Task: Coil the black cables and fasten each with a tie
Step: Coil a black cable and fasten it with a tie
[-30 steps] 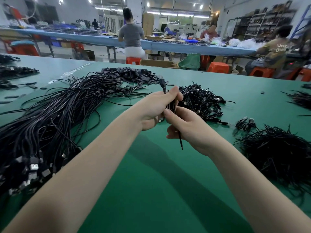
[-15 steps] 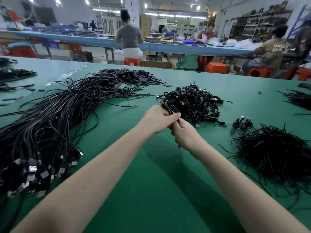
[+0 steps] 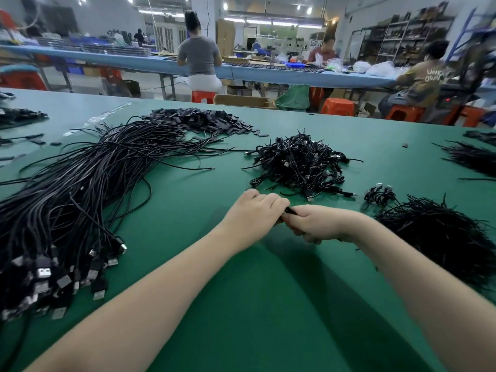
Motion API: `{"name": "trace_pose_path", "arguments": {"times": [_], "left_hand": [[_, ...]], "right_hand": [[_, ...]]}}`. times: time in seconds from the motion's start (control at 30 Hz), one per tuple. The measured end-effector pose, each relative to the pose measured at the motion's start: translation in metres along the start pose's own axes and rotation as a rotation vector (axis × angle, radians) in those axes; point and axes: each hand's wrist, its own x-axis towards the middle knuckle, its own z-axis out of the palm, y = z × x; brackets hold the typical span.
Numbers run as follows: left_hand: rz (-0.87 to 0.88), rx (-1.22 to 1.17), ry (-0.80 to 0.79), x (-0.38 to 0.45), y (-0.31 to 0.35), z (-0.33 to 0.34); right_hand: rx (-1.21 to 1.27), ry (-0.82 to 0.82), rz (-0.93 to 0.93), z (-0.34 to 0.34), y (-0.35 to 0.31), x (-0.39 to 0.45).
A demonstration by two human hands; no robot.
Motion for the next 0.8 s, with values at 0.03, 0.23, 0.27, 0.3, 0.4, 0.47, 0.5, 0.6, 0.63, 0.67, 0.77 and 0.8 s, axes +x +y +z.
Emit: {"name": "trace_pose_path", "arguments": {"times": [0.03, 0.23, 0.27, 0.3, 0.4, 0.47, 0.5, 0.6, 0.63, 0.67, 0.77, 0.8], "left_hand": [[0.018, -0.047, -0.065, 0.001, 0.000, 0.000], [-0.022, 0.019, -0.043, 0.004, 0.022, -0.003], [-0.045, 0.032, -0.025, 0.004, 0.026, -0.002], [-0.067, 0.028, -0.020, 0.004, 0.028, -0.001], [-0.202, -0.080, -0.072, 0.000, 0.022, 0.001], [-0.403, -0.209, -0.128, -0.005, 0.007, 0.009], [-0.527, -0.322, -0.135, -0.009, 0.000, 0.012], [-0.849, -0.853, -0.063, -0.011, -0.017, 0.015], [-0.899, -0.976, -0.022, -0.010, -0.020, 0.016], [-0.933, -1.056, 0.000, -0.009, -0.021, 0.016], [-0.978, -1.205, 0.021, -0.008, -0.021, 0.013], [-0.977, -1.255, 0.024, -0.008, -0.022, 0.012]], "right_hand": [[-0.107, -0.003, 0.003, -0.002, 0.002, 0.000], [-0.708, 0.048, -0.159, -0.009, 0.014, -0.008], [-0.907, 0.123, -0.191, -0.011, 0.016, -0.008], [-1.079, 0.214, -0.214, -0.014, 0.019, -0.007], [-1.229, 0.380, -0.157, -0.037, 0.025, -0.008], [-1.086, 0.455, 0.028, -0.062, 0.030, -0.017], [-0.969, 0.452, 0.131, -0.071, 0.033, -0.023], [-0.687, 0.268, 0.335, -0.069, 0.053, -0.025], [-0.678, 0.199, 0.382, -0.062, 0.059, -0.024], [-0.688, 0.159, 0.416, -0.056, 0.065, -0.023], [-0.613, 0.146, 0.416, -0.050, 0.077, -0.019], [-0.568, 0.134, 0.396, -0.051, 0.079, -0.018]]}}
